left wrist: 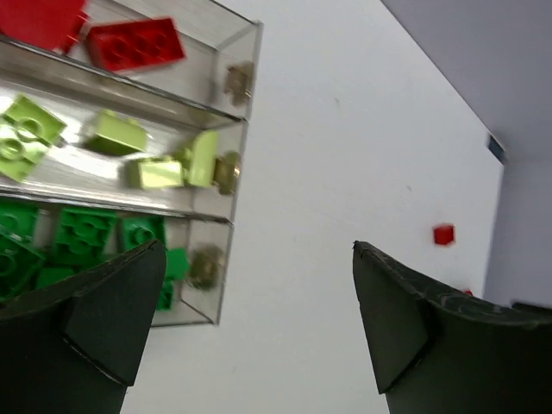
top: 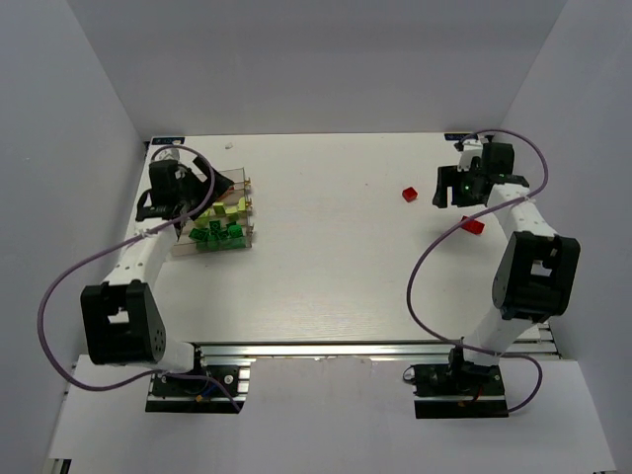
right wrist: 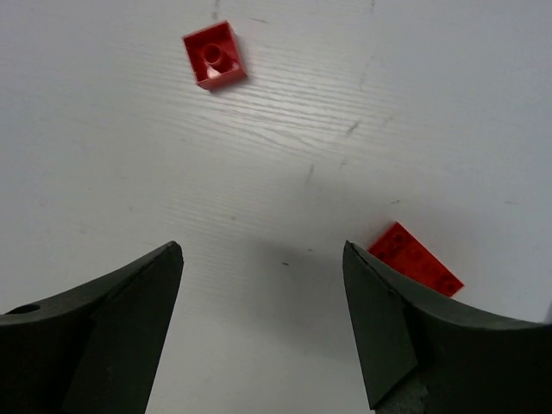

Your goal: Sort the legos into containers by color

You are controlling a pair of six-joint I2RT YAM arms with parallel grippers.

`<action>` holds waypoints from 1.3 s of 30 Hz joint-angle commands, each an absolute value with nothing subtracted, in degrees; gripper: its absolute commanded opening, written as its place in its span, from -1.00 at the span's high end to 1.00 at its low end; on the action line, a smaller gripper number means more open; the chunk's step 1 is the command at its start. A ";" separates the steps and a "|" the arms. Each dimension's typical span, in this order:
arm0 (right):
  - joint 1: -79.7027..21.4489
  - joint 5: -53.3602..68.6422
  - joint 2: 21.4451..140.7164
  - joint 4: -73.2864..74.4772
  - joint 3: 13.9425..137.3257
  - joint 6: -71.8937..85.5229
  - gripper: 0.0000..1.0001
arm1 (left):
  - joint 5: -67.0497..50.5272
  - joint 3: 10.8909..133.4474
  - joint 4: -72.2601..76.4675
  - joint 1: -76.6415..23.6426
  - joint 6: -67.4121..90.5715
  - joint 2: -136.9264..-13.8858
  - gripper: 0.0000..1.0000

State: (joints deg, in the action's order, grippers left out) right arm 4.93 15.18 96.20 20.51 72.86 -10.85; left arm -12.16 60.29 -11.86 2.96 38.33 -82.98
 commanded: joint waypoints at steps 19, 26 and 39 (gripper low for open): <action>11.42 7.47 118.83 57.57 99.14 -75.66 -0.44 | -22.06 48.61 -5.80 2.81 42.36 -67.94 -0.96; 11.60 6.59 123.13 55.90 101.07 -75.94 -0.48 | -22.32 48.16 -6.50 2.73 42.98 -67.15 -0.96; 11.69 7.47 127.71 57.21 102.83 -78.31 0.07 | -25.22 47.55 -4.93 2.55 45.70 -66.71 -0.96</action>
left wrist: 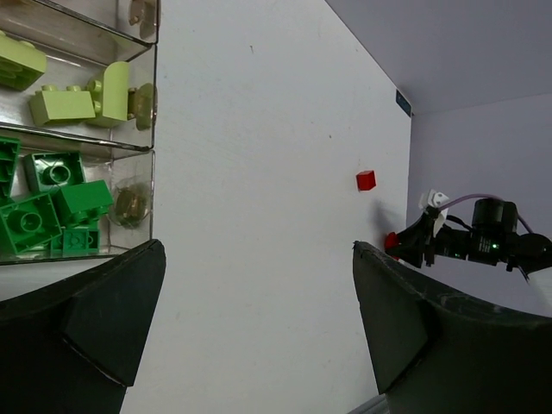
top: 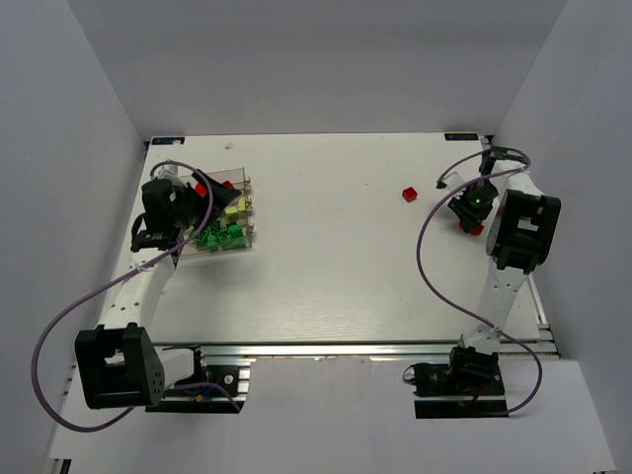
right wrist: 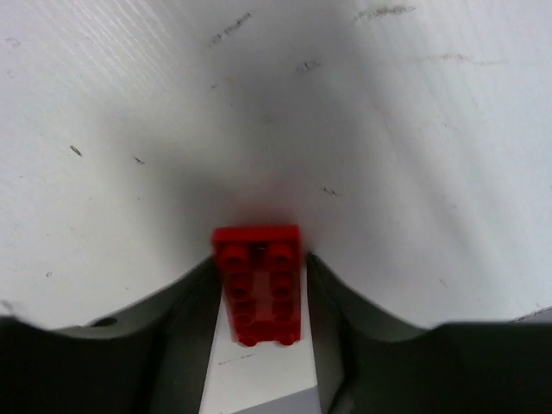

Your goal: Sort the legos into containers by color

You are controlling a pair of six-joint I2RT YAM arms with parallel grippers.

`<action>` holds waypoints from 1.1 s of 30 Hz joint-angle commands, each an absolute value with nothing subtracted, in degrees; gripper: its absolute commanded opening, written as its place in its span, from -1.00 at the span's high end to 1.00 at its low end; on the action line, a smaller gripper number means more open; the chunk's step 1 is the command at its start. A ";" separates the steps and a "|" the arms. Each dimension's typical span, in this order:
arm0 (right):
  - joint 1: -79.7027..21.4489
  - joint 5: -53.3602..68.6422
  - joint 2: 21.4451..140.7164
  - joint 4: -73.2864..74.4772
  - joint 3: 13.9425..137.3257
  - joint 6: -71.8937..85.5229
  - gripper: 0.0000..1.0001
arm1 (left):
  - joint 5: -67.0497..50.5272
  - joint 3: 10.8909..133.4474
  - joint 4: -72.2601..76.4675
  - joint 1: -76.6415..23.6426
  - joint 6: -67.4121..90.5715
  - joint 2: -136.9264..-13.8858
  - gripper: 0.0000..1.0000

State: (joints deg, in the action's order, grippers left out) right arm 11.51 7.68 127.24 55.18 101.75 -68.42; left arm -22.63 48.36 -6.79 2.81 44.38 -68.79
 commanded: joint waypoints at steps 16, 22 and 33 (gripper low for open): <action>0.89 54.73 106.62 65.41 96.42 -74.02 1.00 | -32.43 45.88 7.73 -16.07 51.50 -73.03 -0.93; -13.61 62.85 100.73 52.58 91.42 -56.27 1.00 | -31.73 47.19 14.23 -20.47 55.54 -76.19 -0.94; -25.48 56.78 97.21 33.67 87.19 -41.40 1.00 | -30.94 50.45 16.35 -25.66 57.57 -78.48 -0.91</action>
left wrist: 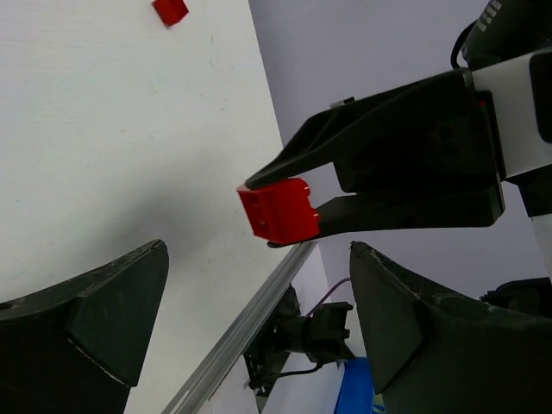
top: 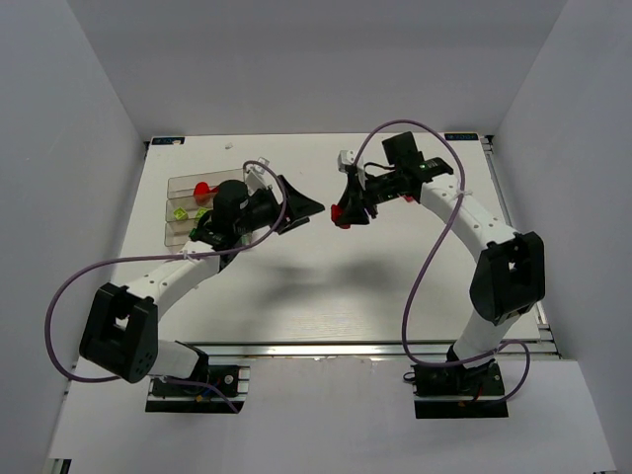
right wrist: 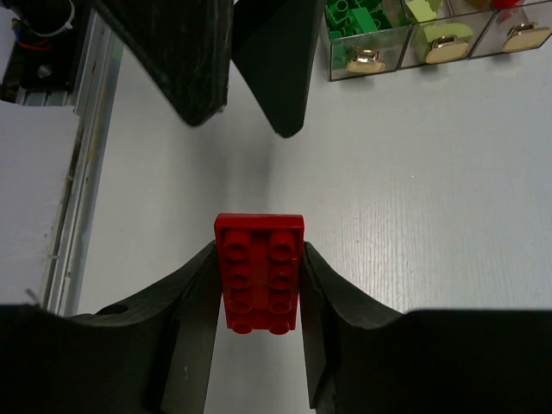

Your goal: Sort the legos into containers by color

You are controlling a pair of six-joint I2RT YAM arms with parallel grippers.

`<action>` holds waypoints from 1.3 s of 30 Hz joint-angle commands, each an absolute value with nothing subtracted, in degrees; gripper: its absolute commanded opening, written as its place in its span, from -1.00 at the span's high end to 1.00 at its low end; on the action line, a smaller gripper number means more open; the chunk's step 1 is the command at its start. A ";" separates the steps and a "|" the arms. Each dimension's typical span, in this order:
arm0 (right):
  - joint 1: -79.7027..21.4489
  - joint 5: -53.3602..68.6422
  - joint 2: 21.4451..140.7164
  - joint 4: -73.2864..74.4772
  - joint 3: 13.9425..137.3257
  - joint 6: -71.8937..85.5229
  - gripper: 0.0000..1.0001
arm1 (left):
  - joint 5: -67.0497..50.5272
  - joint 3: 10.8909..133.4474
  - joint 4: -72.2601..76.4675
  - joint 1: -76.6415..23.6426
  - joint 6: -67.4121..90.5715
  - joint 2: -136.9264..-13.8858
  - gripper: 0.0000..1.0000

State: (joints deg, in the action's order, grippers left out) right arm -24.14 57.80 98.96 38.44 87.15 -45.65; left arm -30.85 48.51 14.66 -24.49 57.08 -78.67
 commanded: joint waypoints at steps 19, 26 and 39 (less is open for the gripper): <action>-31.82 46.32 96.33 28.66 84.11 -40.52 1.00 | -27.42 56.33 5.90 -28.12 54.76 -84.20 -0.27; -31.90 45.62 95.98 27.51 83.23 -40.34 1.00 | -26.37 57.04 4.66 -28.21 54.05 -84.73 -0.25; -32.78 44.91 96.33 25.66 82.97 -39.55 1.00 | -26.98 60.73 -0.34 -29.18 50.54 -88.42 0.31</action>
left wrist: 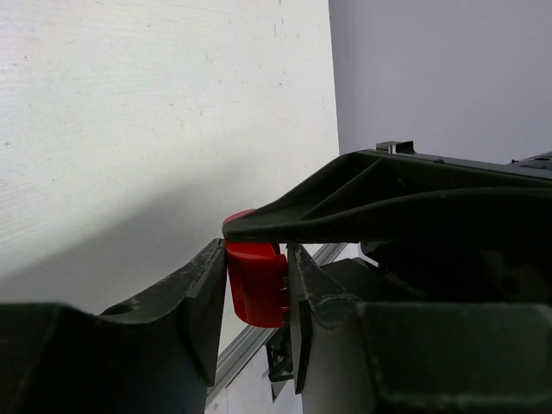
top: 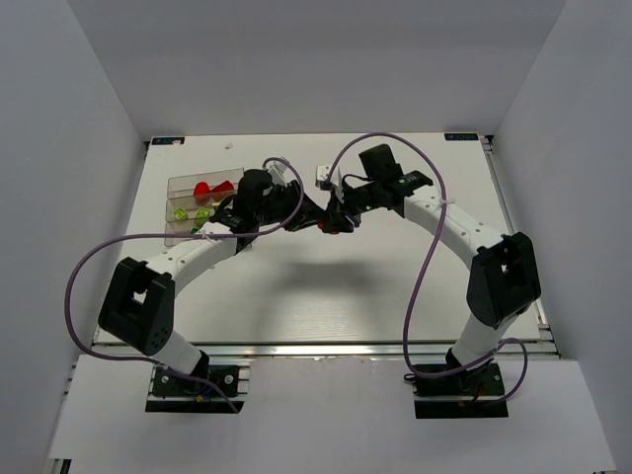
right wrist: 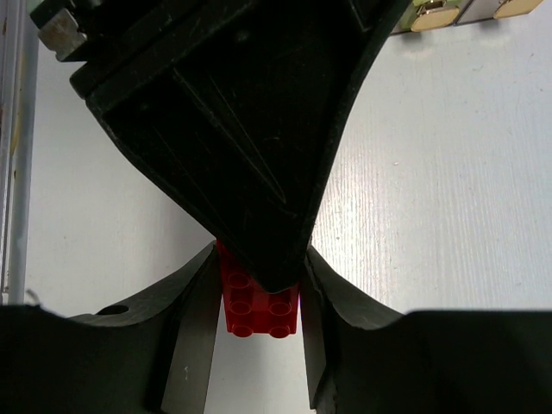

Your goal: Sort the legos into containers by color

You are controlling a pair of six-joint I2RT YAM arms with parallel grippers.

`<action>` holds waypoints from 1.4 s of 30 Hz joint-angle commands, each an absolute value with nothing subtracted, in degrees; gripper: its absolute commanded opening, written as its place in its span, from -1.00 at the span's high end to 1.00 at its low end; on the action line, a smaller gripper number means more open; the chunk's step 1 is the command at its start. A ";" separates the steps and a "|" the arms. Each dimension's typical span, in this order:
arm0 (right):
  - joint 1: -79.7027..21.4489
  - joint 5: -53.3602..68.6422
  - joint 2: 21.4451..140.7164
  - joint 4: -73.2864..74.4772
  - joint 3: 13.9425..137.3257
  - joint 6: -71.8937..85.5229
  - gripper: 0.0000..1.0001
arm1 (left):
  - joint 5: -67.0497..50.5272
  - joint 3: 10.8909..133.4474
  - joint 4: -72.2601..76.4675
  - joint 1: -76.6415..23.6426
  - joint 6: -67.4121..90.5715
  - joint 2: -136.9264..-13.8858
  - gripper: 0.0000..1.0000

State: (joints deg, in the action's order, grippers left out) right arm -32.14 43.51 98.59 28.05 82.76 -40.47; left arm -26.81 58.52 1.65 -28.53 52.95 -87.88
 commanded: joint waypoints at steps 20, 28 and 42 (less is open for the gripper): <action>-33.13 40.52 97.65 22.15 82.09 -36.39 -0.07 | -28.83 66.18 -9.14 -29.44 45.70 -90.70 0.96; -33.05 40.08 97.30 21.80 80.95 -36.74 -0.31 | -27.78 67.41 -11.86 -28.48 43.77 -90.44 1.00; -32.87 37.53 89.04 21.54 70.32 -41.93 -0.36 | -10.41 80.05 -32.41 -10.90 32.36 -94.21 1.00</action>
